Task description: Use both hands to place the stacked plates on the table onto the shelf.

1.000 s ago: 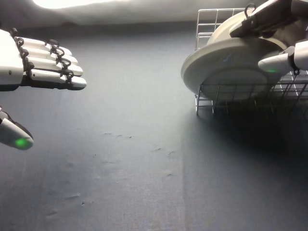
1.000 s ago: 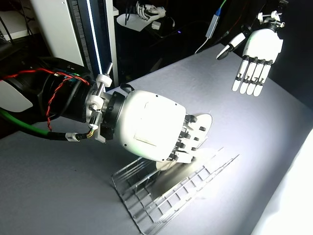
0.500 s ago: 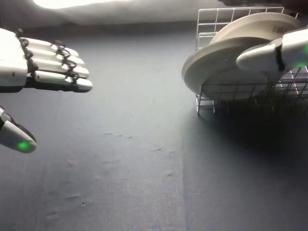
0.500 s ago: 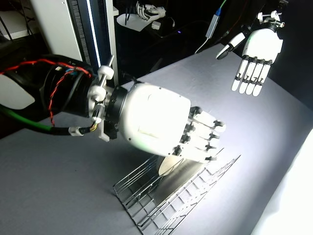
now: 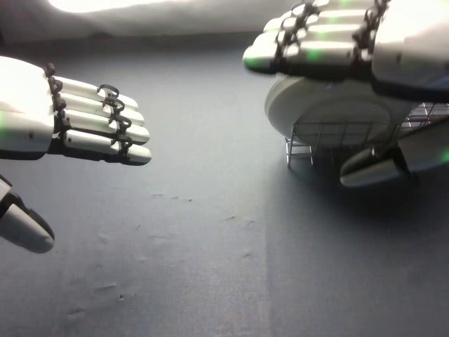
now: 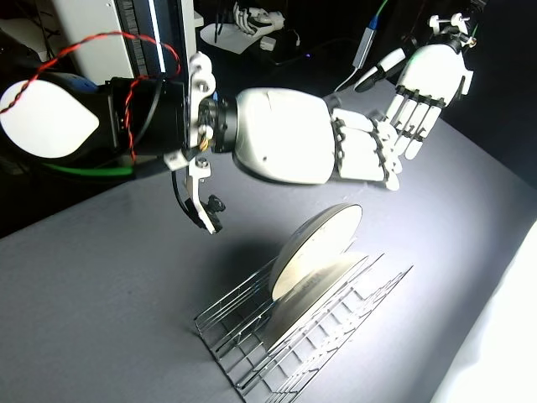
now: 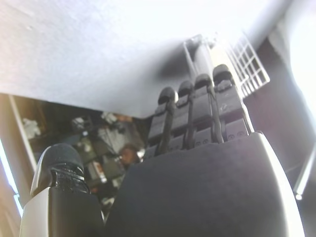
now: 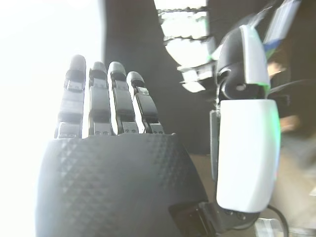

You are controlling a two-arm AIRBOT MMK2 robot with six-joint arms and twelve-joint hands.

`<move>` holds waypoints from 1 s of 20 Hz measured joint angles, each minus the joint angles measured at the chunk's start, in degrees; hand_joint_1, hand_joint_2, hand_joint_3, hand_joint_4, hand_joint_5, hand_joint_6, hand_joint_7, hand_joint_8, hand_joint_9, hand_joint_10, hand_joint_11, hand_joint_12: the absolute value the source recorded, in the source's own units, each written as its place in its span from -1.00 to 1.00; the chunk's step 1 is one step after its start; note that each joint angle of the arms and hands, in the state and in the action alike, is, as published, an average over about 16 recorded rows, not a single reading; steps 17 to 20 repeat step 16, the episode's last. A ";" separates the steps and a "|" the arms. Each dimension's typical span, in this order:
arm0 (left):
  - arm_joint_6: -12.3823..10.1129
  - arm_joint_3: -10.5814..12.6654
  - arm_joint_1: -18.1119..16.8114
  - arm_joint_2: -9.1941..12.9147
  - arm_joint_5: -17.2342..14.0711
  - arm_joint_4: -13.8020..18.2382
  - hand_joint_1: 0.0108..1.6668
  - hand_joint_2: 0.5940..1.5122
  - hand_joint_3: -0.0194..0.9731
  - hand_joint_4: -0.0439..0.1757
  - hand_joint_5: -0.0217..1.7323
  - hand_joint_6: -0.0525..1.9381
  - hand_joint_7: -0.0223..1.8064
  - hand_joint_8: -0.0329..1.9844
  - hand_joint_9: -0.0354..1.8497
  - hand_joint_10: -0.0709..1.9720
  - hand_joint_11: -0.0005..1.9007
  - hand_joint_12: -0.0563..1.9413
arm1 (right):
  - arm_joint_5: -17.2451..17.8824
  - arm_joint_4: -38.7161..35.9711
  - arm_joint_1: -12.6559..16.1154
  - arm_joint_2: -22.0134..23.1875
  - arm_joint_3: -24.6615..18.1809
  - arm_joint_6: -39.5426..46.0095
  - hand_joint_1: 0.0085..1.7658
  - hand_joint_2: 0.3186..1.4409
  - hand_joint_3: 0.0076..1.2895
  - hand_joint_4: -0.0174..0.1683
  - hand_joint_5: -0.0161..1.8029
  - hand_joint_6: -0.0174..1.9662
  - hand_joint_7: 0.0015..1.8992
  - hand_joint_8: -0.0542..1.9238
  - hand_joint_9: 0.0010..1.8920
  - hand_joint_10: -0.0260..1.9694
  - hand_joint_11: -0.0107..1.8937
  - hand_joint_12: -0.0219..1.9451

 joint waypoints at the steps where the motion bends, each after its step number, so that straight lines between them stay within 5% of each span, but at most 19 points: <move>1: 0.17 -0.05 0.02 0.00 -0.18 0.21 -0.99 0.00 -0.94 -0.59 -0.94 -0.94 -0.96 -0.97 -0.94 -0.99 -0.98 -0.94 | 1.15 -2.77 -0.01 -0.05 0.04 -0.20 -0.06 0.18 -0.99 -0.82 -0.89 -0.96 -0.88 -0.93 -0.88 -0.97 -0.97 -0.59; 10: 1.58 0.38 0.15 0.00 -0.66 1.64 -0.98 0.06 -0.94 -0.59 -0.85 -0.94 -0.85 -0.97 -0.88 -0.99 -0.97 -0.79 | 10.34 -17.73 -0.27 -0.16 0.81 -2.95 -0.07 0.16 -0.99 -0.77 -0.83 -0.96 -0.82 -0.93 -0.82 -0.97 -0.97 -0.42; 20: 1.74 0.50 0.20 0.00 -0.66 2.03 -0.98 0.09 -0.94 -0.59 -0.78 -0.94 -0.78 -0.97 -0.83 -0.99 -0.97 -0.70 | 13.21 -19.92 -0.35 -0.16 1.20 -4.22 -0.08 0.16 -0.99 -0.77 -0.79 -0.96 -0.78 -0.93 -0.78 -0.97 -0.97 -0.31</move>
